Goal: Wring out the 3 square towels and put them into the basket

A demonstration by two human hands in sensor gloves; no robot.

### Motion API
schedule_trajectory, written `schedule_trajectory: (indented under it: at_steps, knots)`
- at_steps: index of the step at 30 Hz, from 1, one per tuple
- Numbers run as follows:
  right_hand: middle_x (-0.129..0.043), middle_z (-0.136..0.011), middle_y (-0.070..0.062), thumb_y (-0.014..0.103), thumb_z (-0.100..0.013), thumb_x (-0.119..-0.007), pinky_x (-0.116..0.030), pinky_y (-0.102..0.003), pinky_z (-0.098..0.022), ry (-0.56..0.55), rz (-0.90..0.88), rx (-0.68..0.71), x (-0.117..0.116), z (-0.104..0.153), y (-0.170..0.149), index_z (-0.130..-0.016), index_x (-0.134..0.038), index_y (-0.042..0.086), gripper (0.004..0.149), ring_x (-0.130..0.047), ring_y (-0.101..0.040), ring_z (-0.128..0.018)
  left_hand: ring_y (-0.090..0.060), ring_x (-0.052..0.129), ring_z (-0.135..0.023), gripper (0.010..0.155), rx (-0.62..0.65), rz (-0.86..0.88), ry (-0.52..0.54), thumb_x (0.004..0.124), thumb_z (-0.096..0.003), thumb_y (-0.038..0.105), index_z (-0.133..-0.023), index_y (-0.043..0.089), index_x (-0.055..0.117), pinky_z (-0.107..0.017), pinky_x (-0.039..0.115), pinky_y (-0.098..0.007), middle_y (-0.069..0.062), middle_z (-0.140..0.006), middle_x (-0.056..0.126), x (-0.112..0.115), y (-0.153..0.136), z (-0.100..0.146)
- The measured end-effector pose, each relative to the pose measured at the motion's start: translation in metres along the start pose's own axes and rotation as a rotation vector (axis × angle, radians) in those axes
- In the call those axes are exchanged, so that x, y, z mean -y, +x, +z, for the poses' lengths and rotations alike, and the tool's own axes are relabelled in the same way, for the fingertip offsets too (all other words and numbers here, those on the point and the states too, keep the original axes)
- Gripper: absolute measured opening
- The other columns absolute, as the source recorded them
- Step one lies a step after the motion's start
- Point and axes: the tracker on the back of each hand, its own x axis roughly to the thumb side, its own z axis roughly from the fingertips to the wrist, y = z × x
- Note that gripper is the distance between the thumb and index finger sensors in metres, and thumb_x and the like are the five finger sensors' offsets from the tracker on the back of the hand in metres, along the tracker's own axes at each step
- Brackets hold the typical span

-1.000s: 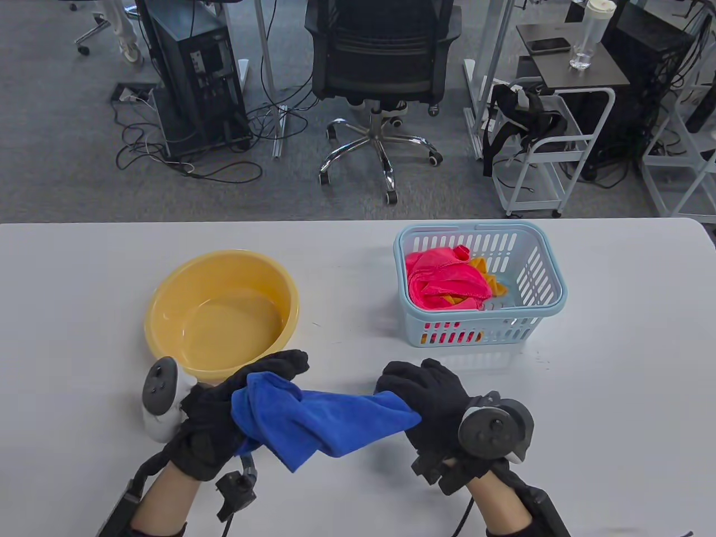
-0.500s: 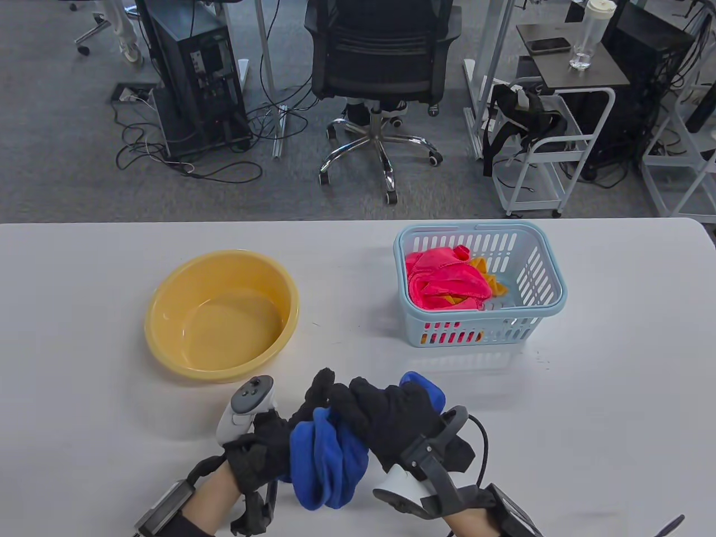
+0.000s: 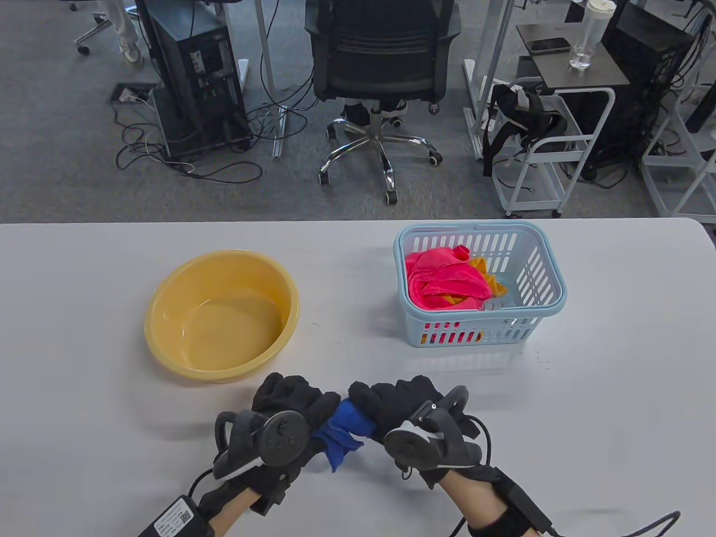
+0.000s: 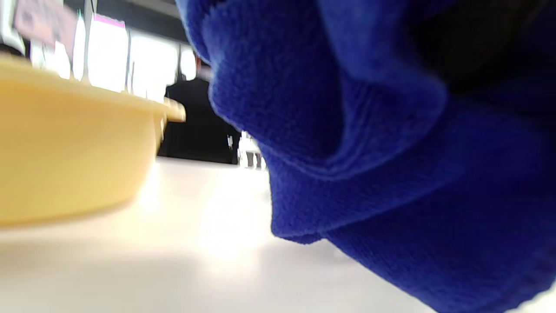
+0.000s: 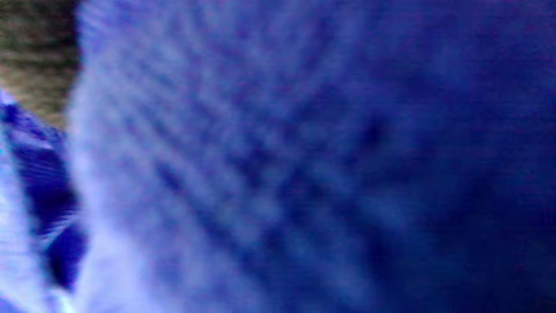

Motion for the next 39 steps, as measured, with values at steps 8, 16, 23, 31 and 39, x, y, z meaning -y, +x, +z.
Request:
schedule_trajectory:
  at_steps: [8, 16, 23, 31, 39]
  knots:
    - [-0.103, -0.059, 0.003, 0.047, -0.044, -0.094, -0.086, -0.047, -0.026, 0.363, -0.720, -0.085, -0.041, -0.002, -0.015, -0.080, -0.090, 0.010, 0.052, -0.104, -0.014, -0.021, -0.019, 0.049, -0.109, 0.059, 0.194, -0.323, 0.354, 0.086, -0.0444, 0.057, -0.093, 0.062, 0.053, -0.087, 0.031, -0.050, 0.022, -0.101, 0.052, -0.011, 0.014, 0.017]
    - [-0.103, -0.055, 0.001, 0.042, -0.045, -0.097, -0.085, -0.046, -0.023, 0.545, -1.328, 0.018, -0.060, -0.011, -0.026, -0.077, -0.091, 0.005, 0.049, -0.100, -0.014, -0.016, -0.018, 0.039, -0.111, 0.057, 0.239, -0.291, 0.503, 0.082, -0.0501, 0.050, -0.093, 0.063, 0.047, -0.087, 0.027, -0.048, 0.023, -0.104, 0.042, -0.027, 0.029, 0.025]
    - [-0.093, -0.080, -0.007, 0.047, -0.042, -0.098, -0.074, -0.058, -0.049, 0.126, -0.724, 0.090, -0.013, -0.006, -0.030, -0.093, -0.079, 0.004, 0.070, -0.100, -0.027, -0.047, -0.028, 0.047, -0.117, 0.060, 0.022, 0.093, 0.326, 0.086, -0.0474, 0.054, -0.098, 0.053, 0.053, -0.087, 0.031, -0.052, 0.023, -0.103, 0.070, -0.022, 0.000, 0.013]
    - [-0.069, -0.106, -0.008, 0.046, -0.048, -0.092, -0.055, -0.067, -0.066, -0.178, -0.828, 0.059, 0.055, 0.020, -0.047, -0.106, -0.066, 0.019, 0.070, -0.082, -0.039, -0.084, -0.030, 0.056, -0.112, 0.063, -0.230, 0.025, 0.268, 0.086, -0.0469, 0.054, -0.101, 0.046, 0.056, -0.085, 0.038, -0.054, 0.017, -0.099, 0.074, -0.036, -0.039, 0.015]
    - [-0.062, -0.111, -0.013, 0.070, -0.041, -0.083, -0.057, -0.067, -0.066, -0.003, -0.351, 0.081, 0.025, 0.023, 0.003, -0.111, -0.051, 0.012, 0.096, -0.082, -0.041, -0.086, -0.029, 0.063, -0.110, 0.065, -0.066, 0.035, 0.145, 0.085, -0.0440, 0.060, -0.101, 0.042, 0.060, -0.084, 0.044, -0.053, 0.016, -0.097, 0.080, -0.040, -0.004, 0.032]
